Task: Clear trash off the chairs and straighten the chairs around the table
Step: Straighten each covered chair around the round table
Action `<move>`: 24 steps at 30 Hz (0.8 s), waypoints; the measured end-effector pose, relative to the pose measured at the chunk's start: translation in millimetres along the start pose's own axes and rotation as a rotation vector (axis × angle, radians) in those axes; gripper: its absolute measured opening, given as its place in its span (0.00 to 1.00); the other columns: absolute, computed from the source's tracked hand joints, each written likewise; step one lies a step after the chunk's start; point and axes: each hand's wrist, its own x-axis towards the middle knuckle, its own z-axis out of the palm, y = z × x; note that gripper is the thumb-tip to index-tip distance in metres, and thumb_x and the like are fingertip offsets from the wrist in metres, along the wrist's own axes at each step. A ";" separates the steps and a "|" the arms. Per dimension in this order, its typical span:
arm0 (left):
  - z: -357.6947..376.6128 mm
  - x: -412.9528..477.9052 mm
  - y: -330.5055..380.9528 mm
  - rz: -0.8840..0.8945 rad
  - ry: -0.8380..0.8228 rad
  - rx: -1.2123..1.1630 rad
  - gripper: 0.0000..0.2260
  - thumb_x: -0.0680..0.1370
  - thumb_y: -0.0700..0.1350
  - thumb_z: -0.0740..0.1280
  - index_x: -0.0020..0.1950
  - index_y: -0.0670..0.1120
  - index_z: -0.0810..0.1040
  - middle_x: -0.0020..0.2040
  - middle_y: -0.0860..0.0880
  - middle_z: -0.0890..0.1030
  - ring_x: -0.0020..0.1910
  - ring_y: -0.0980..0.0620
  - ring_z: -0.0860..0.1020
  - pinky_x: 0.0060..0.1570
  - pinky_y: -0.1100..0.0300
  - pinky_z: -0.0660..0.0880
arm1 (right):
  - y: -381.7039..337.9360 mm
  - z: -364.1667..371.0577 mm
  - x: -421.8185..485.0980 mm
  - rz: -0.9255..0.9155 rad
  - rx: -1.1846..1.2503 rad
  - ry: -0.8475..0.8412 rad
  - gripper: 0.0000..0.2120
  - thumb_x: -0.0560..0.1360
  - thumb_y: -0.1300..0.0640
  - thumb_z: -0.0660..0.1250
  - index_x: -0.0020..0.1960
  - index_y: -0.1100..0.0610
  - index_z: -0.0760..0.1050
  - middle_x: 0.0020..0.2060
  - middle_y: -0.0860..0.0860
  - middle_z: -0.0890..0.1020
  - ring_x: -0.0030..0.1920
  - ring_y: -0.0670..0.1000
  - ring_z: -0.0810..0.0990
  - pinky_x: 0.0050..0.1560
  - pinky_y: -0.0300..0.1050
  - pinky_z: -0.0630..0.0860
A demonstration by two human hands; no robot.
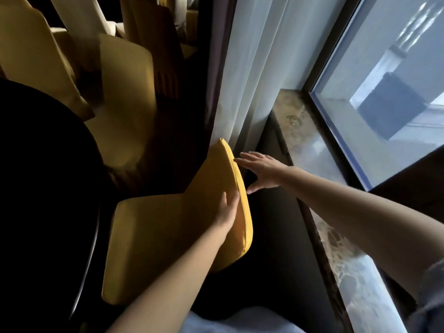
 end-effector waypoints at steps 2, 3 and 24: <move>-0.3 9.9 -0.2 -0.046 0.001 -0.026 0.31 0.79 0.61 0.50 0.77 0.50 0.48 0.78 0.46 0.52 0.75 0.43 0.55 0.71 0.45 0.57 | 3.2 -2.1 13.9 -0.027 -0.052 -0.040 0.52 0.66 0.38 0.73 0.78 0.46 0.43 0.78 0.51 0.48 0.77 0.56 0.45 0.74 0.63 0.51; 0.7 14.3 -0.9 -0.059 0.000 -0.034 0.31 0.78 0.62 0.51 0.77 0.49 0.48 0.78 0.46 0.52 0.76 0.43 0.55 0.71 0.45 0.57 | 5.6 -3.0 21.0 -0.042 -0.069 -0.062 0.53 0.65 0.38 0.73 0.78 0.46 0.43 0.78 0.51 0.48 0.77 0.57 0.45 0.74 0.63 0.51; 39.9 62.1 -0.6 -0.207 0.179 -0.347 0.38 0.73 0.58 0.67 0.77 0.52 0.50 0.76 0.46 0.57 0.74 0.43 0.60 0.71 0.47 0.61 | 46.6 -6.9 126.1 -0.331 0.016 -0.214 0.60 0.54 0.29 0.74 0.76 0.42 0.46 0.78 0.49 0.41 0.77 0.58 0.41 0.72 0.66 0.53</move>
